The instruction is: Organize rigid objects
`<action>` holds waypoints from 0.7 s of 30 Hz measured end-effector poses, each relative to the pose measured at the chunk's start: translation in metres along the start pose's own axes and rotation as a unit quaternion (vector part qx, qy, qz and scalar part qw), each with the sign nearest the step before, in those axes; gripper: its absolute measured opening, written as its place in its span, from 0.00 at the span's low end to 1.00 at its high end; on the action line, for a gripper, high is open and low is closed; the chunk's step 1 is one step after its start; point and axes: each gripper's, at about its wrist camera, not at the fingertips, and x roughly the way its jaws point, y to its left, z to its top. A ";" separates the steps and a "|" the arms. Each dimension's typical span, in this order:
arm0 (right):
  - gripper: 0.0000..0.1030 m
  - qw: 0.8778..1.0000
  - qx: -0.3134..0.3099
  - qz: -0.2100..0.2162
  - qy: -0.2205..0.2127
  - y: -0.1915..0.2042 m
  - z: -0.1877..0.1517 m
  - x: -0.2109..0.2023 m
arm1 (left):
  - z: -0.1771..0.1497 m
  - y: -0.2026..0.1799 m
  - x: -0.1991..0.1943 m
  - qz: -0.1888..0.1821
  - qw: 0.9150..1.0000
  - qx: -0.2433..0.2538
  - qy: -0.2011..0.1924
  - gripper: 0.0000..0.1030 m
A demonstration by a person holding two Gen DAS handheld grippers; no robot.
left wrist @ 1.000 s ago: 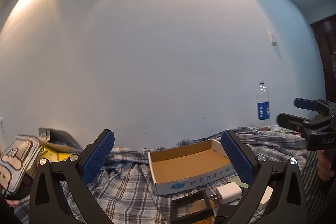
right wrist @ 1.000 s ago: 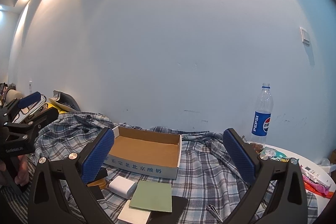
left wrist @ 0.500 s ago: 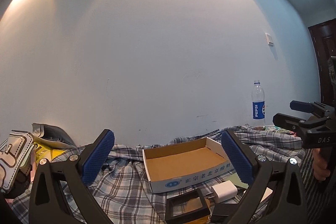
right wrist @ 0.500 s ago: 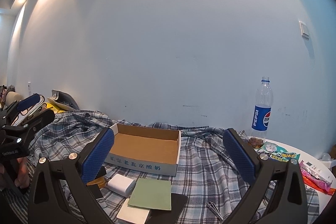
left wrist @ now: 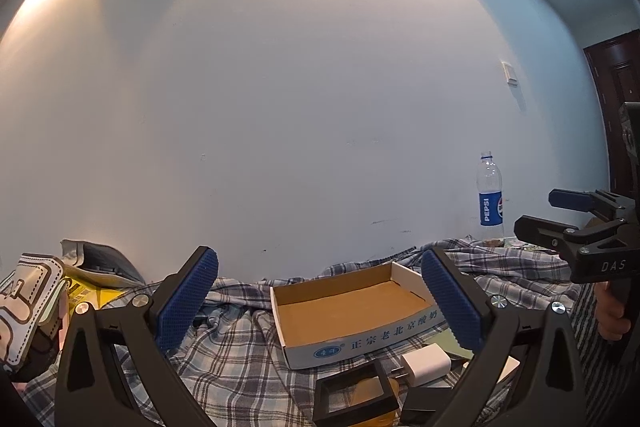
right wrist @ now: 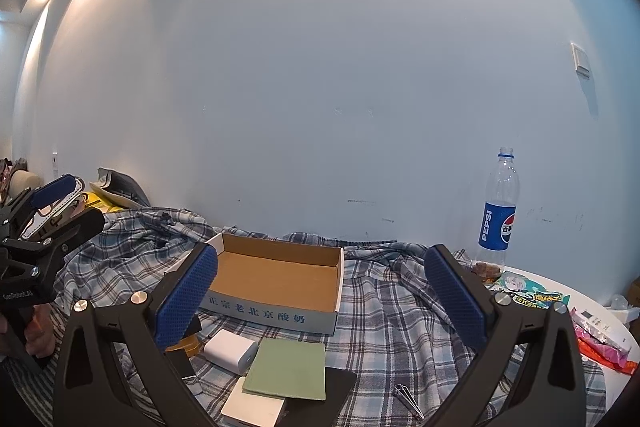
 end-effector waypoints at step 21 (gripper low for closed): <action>1.00 1.000 -0.015 -0.014 0.000 0.004 0.001 -0.002 | -0.001 -0.005 0.006 -0.008 1.000 0.008 0.008 1.00</action>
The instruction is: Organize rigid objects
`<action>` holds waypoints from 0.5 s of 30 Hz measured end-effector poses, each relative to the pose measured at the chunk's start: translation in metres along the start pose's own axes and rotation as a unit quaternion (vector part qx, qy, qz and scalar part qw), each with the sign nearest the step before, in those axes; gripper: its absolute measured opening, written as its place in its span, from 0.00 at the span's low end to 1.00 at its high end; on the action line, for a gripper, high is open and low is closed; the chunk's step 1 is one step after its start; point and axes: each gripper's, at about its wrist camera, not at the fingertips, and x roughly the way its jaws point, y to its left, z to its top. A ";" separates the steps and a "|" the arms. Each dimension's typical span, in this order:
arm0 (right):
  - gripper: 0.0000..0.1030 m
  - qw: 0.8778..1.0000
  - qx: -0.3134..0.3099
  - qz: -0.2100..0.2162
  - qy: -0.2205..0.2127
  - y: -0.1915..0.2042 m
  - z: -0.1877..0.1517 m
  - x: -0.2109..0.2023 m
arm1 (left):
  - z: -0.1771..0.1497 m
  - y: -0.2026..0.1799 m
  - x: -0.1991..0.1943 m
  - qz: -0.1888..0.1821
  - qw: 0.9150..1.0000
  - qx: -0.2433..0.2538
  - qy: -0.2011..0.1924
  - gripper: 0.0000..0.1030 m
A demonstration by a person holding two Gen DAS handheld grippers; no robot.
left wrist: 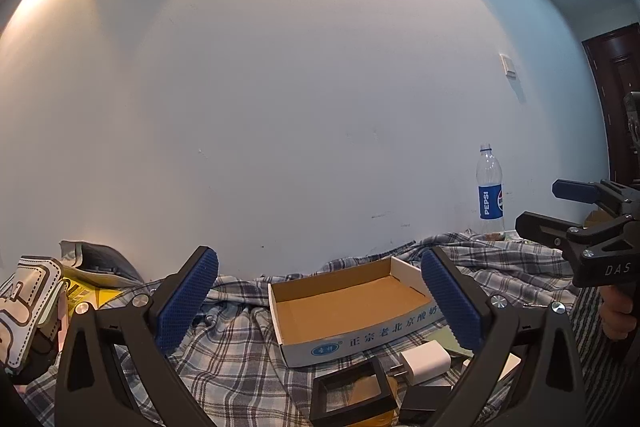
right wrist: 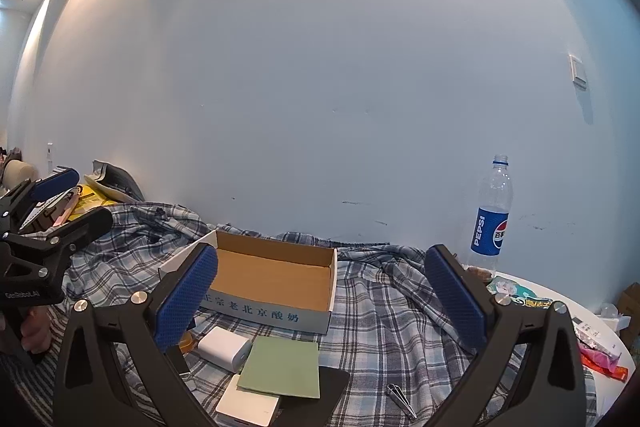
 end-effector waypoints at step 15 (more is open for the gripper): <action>1.00 0.998 -0.036 -0.008 0.044 0.014 -0.002 0.019 | -0.001 -0.015 -0.003 -0.057 0.998 0.026 -0.005 1.00</action>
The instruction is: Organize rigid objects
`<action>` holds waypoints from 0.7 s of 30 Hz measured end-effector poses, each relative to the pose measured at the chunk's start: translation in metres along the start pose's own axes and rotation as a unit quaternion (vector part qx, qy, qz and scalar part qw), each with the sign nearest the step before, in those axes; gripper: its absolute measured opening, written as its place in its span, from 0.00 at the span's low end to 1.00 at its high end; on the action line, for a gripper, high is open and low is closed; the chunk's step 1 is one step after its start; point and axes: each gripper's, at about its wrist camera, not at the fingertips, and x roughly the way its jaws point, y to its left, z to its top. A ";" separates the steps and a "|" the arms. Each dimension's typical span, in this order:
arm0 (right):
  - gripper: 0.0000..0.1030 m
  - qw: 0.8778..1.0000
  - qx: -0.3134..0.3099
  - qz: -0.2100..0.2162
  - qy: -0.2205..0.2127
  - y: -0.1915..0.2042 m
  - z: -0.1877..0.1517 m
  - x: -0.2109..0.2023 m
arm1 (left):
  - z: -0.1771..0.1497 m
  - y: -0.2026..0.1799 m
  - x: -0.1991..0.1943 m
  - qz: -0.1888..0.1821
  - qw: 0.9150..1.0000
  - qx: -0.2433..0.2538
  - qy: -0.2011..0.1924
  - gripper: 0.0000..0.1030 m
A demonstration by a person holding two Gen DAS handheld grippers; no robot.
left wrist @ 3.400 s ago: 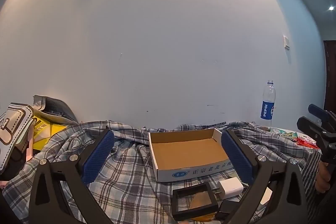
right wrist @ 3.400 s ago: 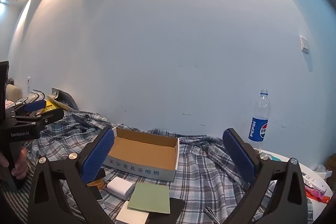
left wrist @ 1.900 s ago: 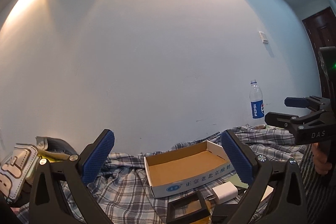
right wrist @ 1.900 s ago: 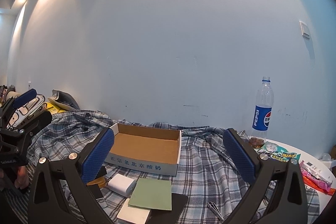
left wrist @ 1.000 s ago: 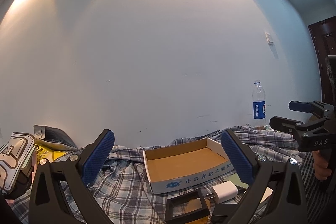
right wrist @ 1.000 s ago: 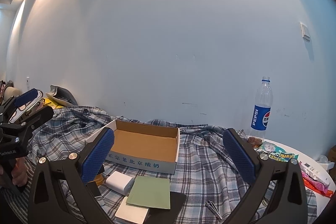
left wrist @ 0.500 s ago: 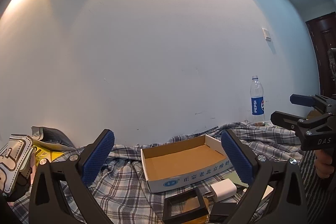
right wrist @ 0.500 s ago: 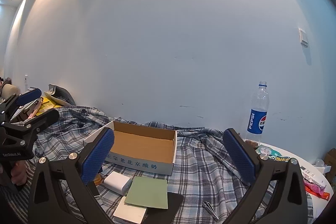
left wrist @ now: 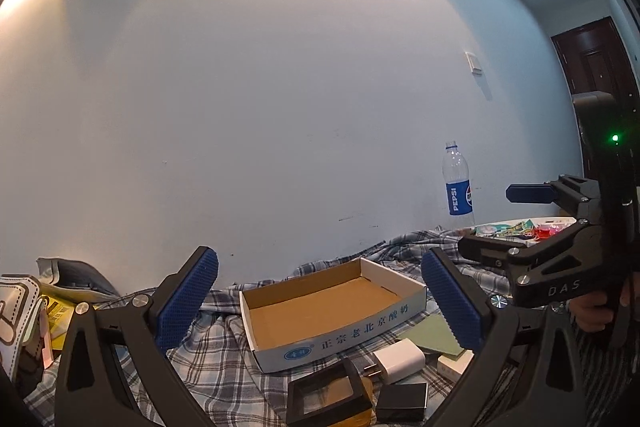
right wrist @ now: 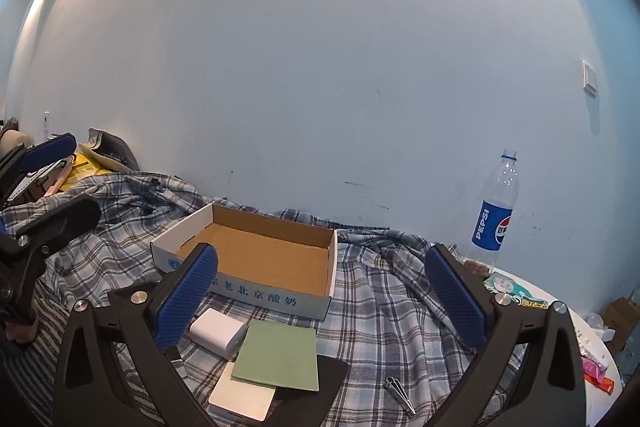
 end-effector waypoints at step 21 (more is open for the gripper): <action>1.00 0.998 0.023 -0.019 -0.051 -0.008 -0.001 -0.023 | 0.000 0.019 0.003 -0.022 0.999 -0.037 0.018 1.00</action>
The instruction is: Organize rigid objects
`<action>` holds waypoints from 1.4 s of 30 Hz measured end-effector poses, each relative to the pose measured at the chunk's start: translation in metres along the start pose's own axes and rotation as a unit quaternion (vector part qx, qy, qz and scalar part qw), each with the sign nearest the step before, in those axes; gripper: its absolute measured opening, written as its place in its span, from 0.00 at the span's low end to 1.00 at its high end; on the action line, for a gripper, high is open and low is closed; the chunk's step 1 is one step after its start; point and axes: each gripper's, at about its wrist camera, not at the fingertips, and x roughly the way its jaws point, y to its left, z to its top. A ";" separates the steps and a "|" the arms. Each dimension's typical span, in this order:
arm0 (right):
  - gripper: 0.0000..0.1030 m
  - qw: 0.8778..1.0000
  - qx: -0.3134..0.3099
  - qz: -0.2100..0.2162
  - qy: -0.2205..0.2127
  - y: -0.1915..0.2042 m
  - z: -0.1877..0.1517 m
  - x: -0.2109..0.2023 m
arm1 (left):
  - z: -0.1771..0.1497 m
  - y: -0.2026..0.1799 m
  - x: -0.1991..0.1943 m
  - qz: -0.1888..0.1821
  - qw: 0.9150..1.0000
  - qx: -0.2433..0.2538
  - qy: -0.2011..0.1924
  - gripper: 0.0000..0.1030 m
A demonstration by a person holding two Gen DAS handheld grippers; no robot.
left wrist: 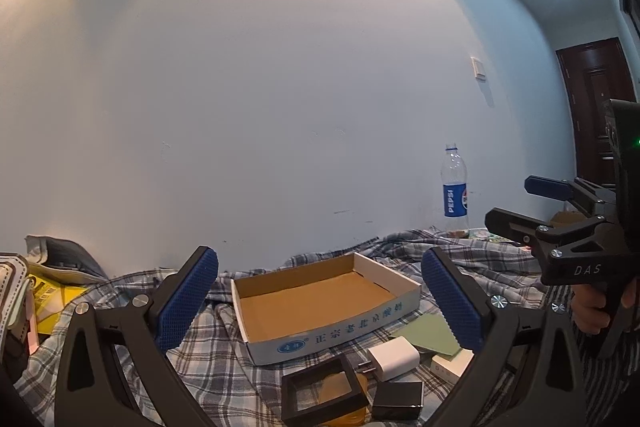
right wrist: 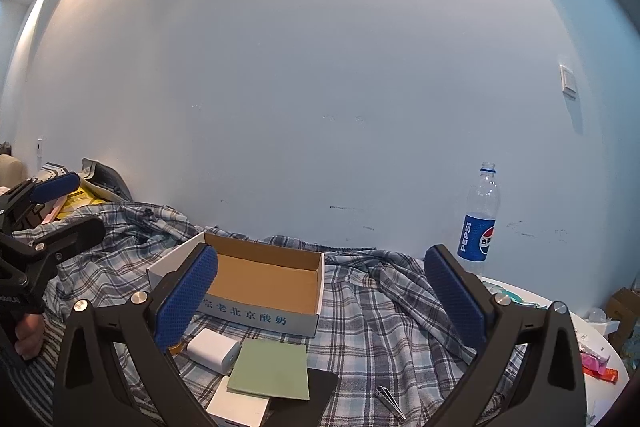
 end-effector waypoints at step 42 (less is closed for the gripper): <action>1.00 0.988 0.049 -0.052 0.133 0.003 0.044 0.032 | 0.060 0.057 0.022 0.028 0.994 -0.050 0.096 1.00</action>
